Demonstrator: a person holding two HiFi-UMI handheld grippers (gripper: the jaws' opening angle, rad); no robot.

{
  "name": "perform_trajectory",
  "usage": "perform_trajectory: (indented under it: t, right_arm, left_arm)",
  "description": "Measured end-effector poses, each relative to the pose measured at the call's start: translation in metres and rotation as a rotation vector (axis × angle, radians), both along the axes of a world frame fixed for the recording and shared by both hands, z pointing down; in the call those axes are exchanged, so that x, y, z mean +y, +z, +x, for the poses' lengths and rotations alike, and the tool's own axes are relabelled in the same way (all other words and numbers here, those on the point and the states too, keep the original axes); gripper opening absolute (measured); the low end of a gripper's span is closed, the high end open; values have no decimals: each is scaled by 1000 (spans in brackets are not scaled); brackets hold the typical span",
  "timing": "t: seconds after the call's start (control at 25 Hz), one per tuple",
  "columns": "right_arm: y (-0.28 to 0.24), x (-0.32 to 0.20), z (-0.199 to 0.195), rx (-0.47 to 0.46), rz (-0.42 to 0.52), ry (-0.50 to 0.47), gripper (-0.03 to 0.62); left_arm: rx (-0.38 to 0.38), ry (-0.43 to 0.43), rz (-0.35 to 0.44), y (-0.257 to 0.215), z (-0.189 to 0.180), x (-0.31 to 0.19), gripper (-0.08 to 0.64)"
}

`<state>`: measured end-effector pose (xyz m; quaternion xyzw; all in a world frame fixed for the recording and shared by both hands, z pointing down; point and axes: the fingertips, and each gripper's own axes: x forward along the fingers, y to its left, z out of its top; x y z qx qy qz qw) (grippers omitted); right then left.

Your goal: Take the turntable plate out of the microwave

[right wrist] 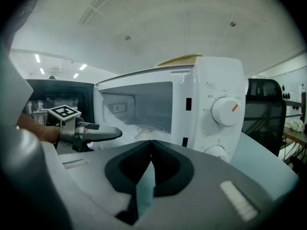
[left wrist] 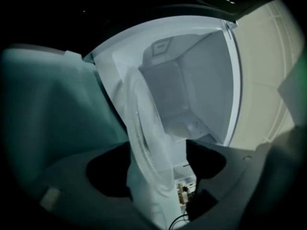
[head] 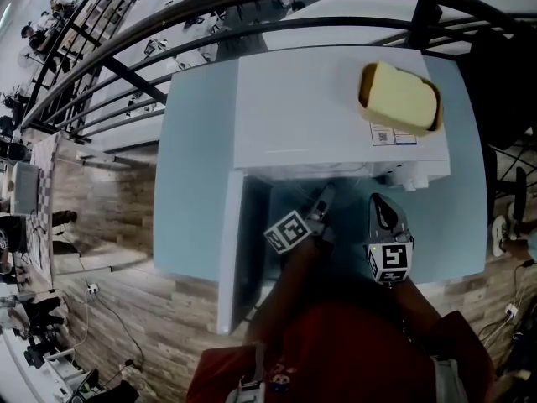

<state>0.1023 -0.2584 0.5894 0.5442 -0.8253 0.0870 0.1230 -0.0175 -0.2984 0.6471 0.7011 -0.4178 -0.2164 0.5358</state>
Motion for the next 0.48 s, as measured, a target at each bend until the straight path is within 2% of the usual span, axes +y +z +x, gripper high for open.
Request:
perform_trajectory:
  t: [0.2, 0.36, 0.48]
  right_arm:
    - [6, -8, 0, 0, -11, -8, 0]
    - [8, -10, 0, -2, -21, -9, 0]
    - [11, -13, -2, -2, -24, -19, 0]
  left_arm:
    - [83, 10, -27, 5, 11, -12, 355]
    - [185, 10, -41, 8, 18, -20, 324]
    - [225, -12, -55, 12, 19, -25, 281]
